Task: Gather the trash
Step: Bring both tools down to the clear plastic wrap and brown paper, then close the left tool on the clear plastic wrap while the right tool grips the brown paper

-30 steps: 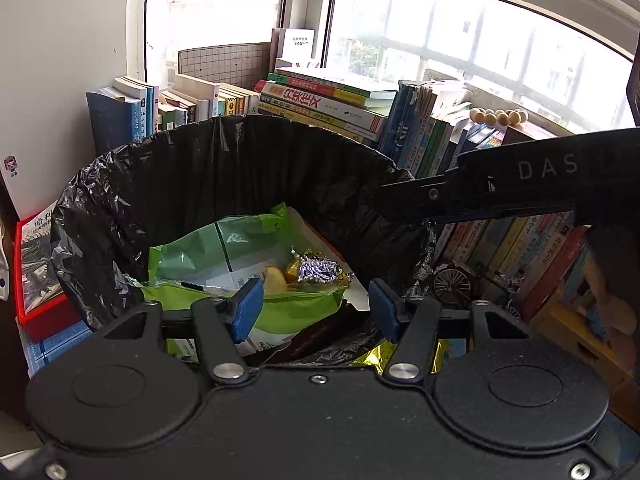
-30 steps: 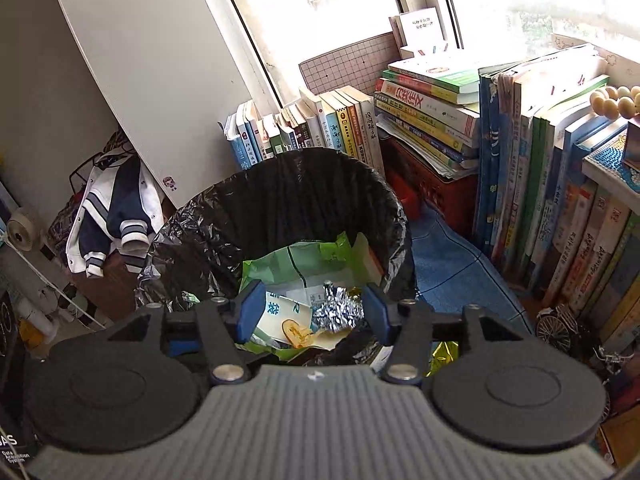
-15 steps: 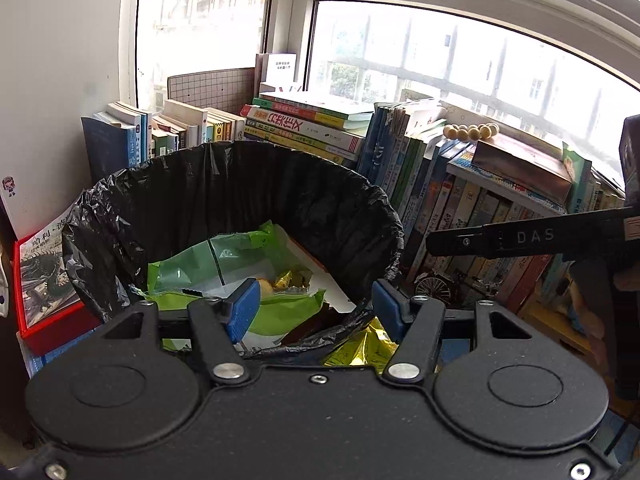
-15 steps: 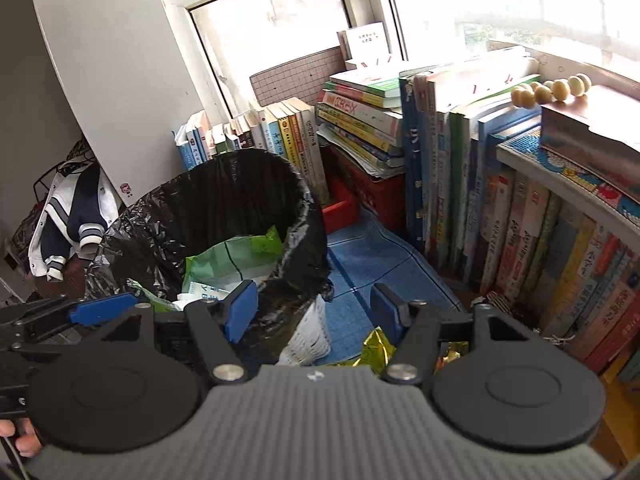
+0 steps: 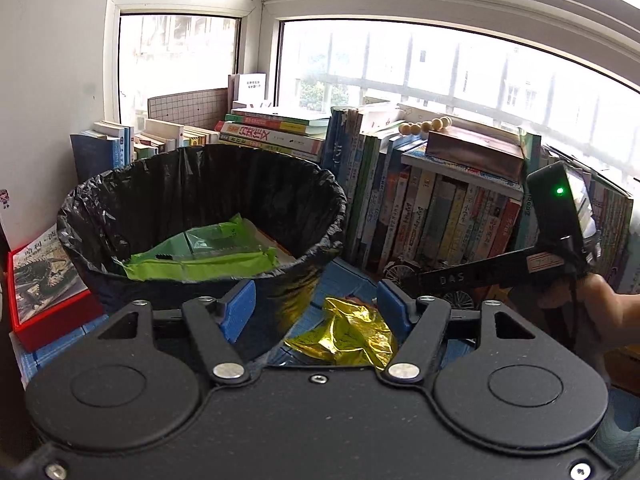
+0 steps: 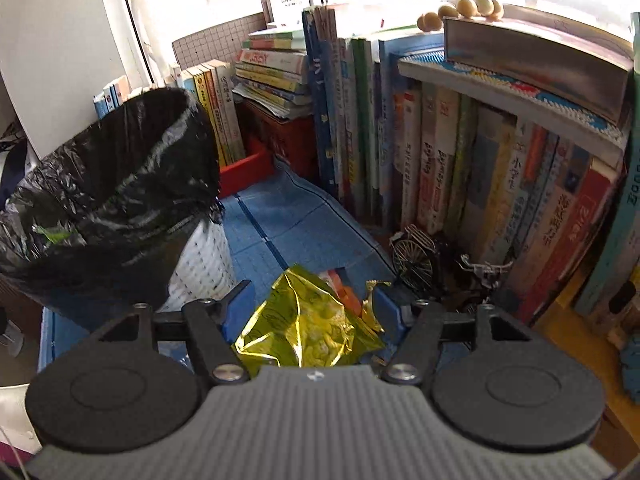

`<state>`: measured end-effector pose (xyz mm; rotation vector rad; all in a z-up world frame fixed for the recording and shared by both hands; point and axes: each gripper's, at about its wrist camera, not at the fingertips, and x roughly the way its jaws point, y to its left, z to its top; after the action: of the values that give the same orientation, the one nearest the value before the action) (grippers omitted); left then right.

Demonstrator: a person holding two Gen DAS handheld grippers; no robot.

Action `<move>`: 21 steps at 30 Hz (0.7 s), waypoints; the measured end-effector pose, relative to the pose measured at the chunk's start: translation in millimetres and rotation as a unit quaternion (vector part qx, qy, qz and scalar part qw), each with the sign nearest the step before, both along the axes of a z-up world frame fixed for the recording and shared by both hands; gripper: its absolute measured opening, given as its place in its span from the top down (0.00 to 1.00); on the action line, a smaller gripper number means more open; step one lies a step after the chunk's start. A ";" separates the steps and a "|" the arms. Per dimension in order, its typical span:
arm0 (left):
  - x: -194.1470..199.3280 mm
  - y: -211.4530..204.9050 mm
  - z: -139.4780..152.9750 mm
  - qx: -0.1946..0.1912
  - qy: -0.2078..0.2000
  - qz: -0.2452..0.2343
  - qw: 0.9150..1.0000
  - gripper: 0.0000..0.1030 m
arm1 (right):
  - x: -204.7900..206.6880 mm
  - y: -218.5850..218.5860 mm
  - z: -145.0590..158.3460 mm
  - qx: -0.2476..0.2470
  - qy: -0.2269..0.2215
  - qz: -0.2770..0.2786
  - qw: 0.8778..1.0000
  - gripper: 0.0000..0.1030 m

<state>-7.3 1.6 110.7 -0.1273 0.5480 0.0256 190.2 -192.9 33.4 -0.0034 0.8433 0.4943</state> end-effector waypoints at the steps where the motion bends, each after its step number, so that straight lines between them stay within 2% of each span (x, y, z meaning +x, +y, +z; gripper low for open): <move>1: -1.6 -2.0 -2.8 -0.004 -0.001 -0.001 1.000 0.36 | -1.0 -0.2 -3.9 -0.004 0.003 0.000 1.000 0.26; 5: -4.2 -10.1 -23.2 -0.017 0.009 0.009 1.000 0.30 | -8.9 1.4 -20.3 -0.025 0.011 0.008 1.000 0.26; 11: 0.3 -18.7 -73.2 0.020 0.047 0.048 0.998 0.26 | -21.4 4.6 -55.8 -0.061 0.043 0.016 0.997 0.26; 17: 5.8 -14.5 -125.2 0.049 0.099 0.085 0.990 0.24 | -37.8 2.9 -84.7 -0.096 0.054 0.026 0.994 0.26; 21: 9.2 -5.4 -145.7 0.055 0.118 0.126 0.983 0.23 | -41.5 -1.2 -95.3 -0.101 0.066 0.024 0.992 0.25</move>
<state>1.9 -3.8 -35.0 -0.0862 0.7630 0.3209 148.6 -194.0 -61.9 -0.1794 1.0218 0.4566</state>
